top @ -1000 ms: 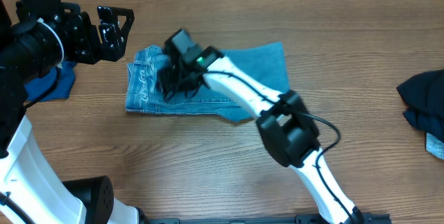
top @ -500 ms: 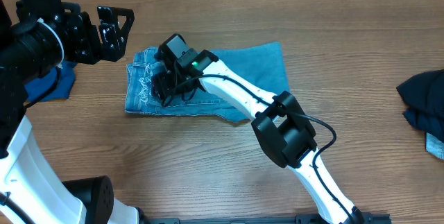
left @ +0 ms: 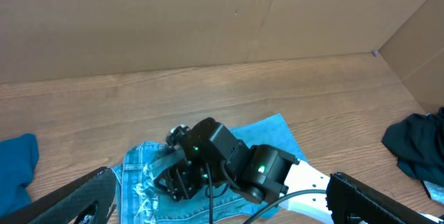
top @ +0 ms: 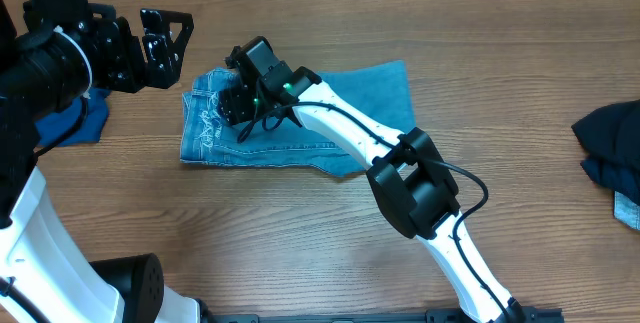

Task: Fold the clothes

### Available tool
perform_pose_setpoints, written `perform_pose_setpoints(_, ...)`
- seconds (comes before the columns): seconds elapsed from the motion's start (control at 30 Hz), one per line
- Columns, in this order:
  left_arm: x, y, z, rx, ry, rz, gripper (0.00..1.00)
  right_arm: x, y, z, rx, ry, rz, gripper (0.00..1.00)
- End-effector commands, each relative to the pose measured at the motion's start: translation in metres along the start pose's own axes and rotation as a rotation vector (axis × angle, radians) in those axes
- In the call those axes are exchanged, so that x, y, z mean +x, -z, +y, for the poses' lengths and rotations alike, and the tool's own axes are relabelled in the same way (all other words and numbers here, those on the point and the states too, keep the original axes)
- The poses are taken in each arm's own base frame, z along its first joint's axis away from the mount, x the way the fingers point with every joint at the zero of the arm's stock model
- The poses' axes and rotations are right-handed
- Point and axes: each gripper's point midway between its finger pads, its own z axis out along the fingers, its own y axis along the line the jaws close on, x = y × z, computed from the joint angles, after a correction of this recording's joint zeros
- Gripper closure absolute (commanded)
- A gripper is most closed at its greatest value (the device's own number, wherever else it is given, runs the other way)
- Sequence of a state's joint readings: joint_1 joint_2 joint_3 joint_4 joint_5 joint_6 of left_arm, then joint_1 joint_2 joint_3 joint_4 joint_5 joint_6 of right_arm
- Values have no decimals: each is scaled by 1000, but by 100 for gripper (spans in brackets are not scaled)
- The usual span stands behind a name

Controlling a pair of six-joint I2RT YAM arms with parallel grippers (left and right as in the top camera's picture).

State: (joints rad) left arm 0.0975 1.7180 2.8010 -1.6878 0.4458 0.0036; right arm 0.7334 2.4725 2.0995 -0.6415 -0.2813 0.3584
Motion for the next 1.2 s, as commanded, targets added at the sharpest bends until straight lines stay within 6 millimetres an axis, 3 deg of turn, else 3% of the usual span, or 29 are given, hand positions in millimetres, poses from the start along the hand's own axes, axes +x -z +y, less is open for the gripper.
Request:
perform_pose_setpoints(0.0,1,-3,-2,18,-9,9,0,-25,53,-6,54,-37,-34,32)
perform_pose_setpoints(0.1,1,-3,-2,18,-9,9,0,-24,88,-12,90,-76,8,32)
perform_pose_setpoints(0.3,1,-3,-2,18,-9,9,0,-44,195,-26,137,-168,-21,27)
perform_pose_setpoints(0.43,1,-3,-2,18,-9,9,0,-46,261,-68,194,-278,-52,23)
perform_pose_setpoints(0.53,1,-3,-2,18,-9,9,0,-34,287,-114,251,-382,-25,27)
perform_pose_setpoints(0.63,1,-3,-2,18,-9,9,0,-12,293,-154,299,-473,57,30)
perform_pose_setpoints(0.73,1,-3,-2,18,-9,9,0,27,283,-182,335,-522,199,31)
perform_pose_setpoints(0.9,1,-3,-2,18,-9,9,0,102,247,-201,366,-625,450,36)
perform_pose_setpoints(1.0,1,-3,-2,18,-9,9,0,133,223,-208,368,-642,521,39)
perform_pose_setpoints(1.1,1,-3,-2,18,-9,9,0,160,202,-214,375,-656,565,56)
perform_pose_setpoints(1.17,1,-3,-2,18,-9,9,0,171,193,-219,377,-659,570,60)
